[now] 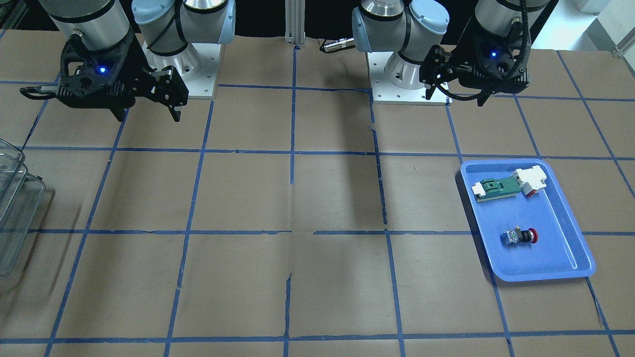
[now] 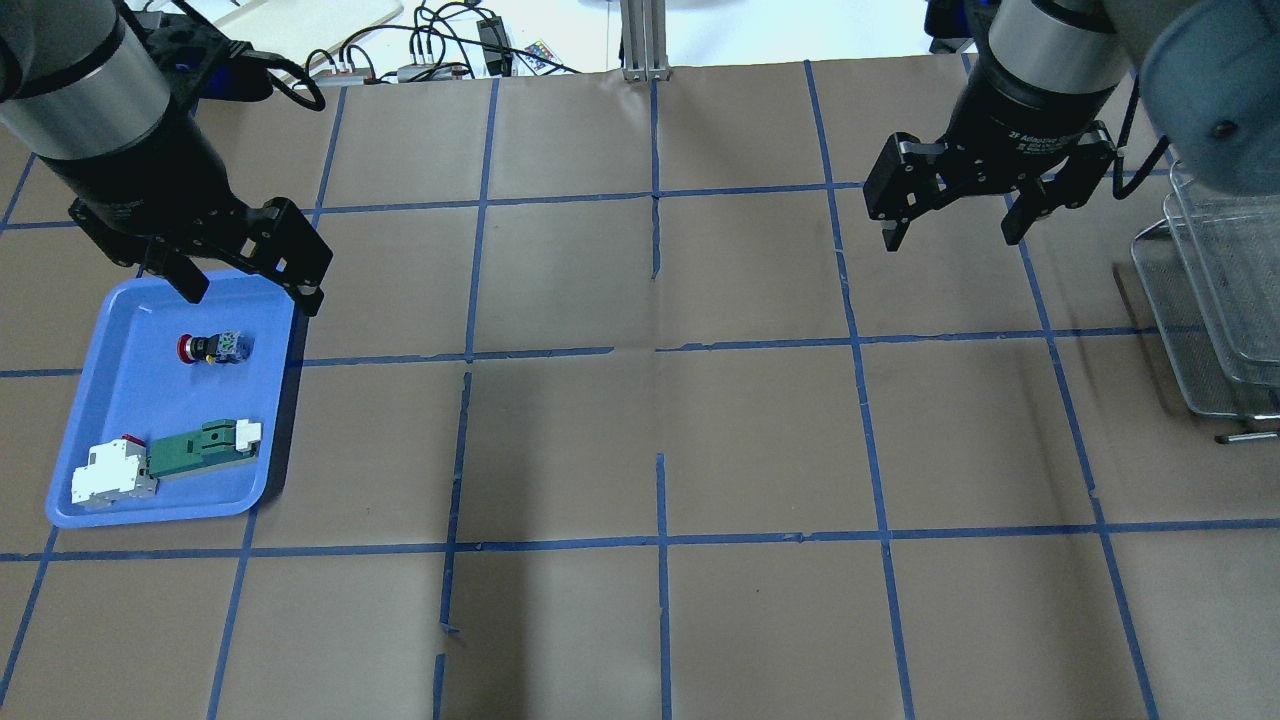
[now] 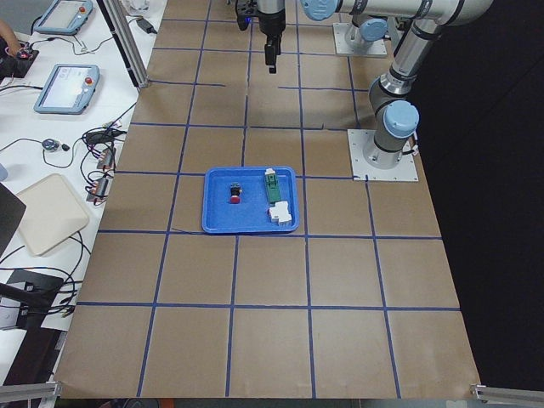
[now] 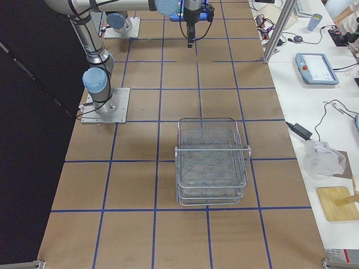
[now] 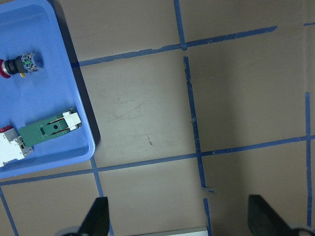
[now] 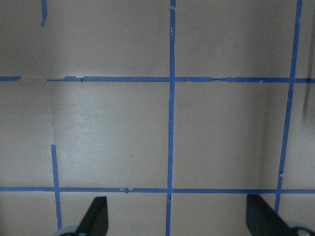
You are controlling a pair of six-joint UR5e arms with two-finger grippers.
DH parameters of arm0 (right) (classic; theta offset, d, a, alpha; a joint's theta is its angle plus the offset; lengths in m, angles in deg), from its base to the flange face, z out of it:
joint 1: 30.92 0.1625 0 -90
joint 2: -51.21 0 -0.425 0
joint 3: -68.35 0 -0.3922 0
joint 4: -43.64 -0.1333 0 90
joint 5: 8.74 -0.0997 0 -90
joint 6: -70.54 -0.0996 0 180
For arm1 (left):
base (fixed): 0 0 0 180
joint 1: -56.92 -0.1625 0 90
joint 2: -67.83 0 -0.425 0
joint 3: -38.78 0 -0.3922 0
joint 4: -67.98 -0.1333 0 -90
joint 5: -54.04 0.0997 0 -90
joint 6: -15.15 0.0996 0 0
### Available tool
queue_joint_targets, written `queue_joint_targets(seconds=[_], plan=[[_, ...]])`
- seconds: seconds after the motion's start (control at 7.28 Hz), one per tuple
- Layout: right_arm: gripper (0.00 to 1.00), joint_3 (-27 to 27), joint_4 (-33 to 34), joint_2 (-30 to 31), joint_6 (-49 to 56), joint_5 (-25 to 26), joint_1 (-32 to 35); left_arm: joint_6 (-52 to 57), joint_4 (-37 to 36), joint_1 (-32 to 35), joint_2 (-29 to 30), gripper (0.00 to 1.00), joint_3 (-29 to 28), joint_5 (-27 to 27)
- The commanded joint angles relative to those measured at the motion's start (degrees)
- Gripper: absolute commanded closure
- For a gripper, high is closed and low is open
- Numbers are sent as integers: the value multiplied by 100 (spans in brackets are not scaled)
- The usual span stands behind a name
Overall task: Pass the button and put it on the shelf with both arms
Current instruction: 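Move the left gripper over the blue tray toward the red button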
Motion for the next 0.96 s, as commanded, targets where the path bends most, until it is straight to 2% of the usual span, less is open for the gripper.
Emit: queue_joint_targets(seconds=[0.0,0.55,0.82], plan=[[0,0,0,0,4,0,0,-1,-6,-8,6,0,0,-5],[0,0,0,18,4,-9,0,96,-23,-87,76,0,174,-58],[0,0,0,18,12,0,0,34,-643,-122,94,0,525,-58]])
